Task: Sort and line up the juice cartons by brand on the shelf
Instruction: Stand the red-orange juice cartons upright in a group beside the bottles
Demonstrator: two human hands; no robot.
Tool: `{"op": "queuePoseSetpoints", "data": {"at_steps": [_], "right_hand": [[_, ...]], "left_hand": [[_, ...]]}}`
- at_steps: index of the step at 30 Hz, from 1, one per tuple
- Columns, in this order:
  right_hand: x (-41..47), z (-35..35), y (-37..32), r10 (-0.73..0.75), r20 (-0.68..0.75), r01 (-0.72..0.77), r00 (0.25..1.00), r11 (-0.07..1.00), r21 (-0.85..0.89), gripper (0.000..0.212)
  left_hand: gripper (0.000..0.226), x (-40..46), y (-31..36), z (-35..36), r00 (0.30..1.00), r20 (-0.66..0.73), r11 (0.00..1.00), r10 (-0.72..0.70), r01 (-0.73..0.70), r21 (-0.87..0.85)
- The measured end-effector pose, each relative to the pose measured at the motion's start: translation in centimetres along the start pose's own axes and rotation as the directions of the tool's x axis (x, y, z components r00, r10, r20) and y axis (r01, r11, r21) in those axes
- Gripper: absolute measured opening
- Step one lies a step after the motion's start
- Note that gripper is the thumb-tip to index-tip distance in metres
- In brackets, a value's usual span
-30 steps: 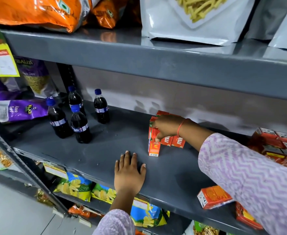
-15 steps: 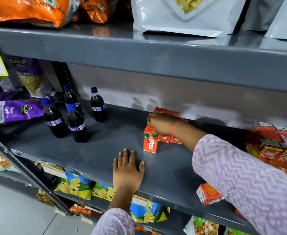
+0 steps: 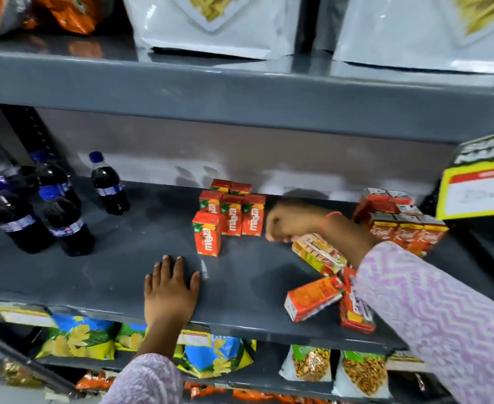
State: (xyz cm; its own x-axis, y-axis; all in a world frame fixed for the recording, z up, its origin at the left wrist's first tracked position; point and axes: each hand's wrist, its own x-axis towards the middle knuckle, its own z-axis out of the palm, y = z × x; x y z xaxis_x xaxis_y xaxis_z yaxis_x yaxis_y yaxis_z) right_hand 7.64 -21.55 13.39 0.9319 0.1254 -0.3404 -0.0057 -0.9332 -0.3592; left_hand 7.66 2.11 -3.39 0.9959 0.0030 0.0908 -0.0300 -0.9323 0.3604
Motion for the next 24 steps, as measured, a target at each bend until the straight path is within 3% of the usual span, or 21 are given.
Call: {"op": "queuePoseSetpoints", "data": {"at_steps": [2, 4, 6, 10, 13, 18, 21, 24], "right_hand": [[-2.7, 0.3, 3.0, 0.094, 0.228, -0.065, 0.969, 0.989, -0.133, 0.026], [-4.6, 1.3, 5.5, 0.174, 0.315, -0.081, 0.933, 0.954, -0.288, 0.046], [-5.9, 2.7, 7.4, 0.207, 0.287, -0.088, 0.935, 0.921, -0.378, 0.056], [-7.0, 5.0, 8.9, 0.123, 0.081, -0.078, 0.989, 0.904, -0.421, 0.054], [-7.1, 5.0, 8.6, 0.074, 0.072, -0.044, 0.995, 0.935, -0.353, 0.052], [-6.4, 2.4, 5.4, -0.030, 0.030, 0.032, 0.999, 0.999, -0.041, 0.033], [-5.0, 0.4, 2.3, -0.107, -0.039, 0.106, 0.993, 0.994, -0.022, 0.033], [-2.7, -1.0, -0.6, -0.152, -0.046, 0.145, 0.987, 0.980, -0.136, 0.032]], "left_hand": [[0.058, 0.0, 0.1, 0.0, 1.000, 0.006, 1.000, -0.001, 0.001, 0.007], [0.056, -0.1, 0.1, -0.1, 1.000, 0.005, 1.000, -0.005, 0.005, 0.004], [0.056, -0.1, 0.2, -0.1, 1.000, 0.015, 1.000, -0.004, 0.004, -0.005], [0.057, 0.0, 0.1, -0.2, 1.000, 0.027, 1.000, -0.005, 0.005, 0.011], [0.058, 0.0, -0.1, -0.2, 1.000, 0.029, 1.000, -0.005, 0.004, 0.014], [0.058, -0.1, 0.0, -0.4, 1.000, 0.030, 1.000, -0.007, 0.007, 0.009], [0.058, -0.2, 0.1, -0.5, 1.000, 0.025, 1.000, -0.006, 0.006, 0.008], [0.058, -0.1, 0.1, -0.5, 1.000, 0.024, 1.000, -0.005, 0.005, 0.006]]}}
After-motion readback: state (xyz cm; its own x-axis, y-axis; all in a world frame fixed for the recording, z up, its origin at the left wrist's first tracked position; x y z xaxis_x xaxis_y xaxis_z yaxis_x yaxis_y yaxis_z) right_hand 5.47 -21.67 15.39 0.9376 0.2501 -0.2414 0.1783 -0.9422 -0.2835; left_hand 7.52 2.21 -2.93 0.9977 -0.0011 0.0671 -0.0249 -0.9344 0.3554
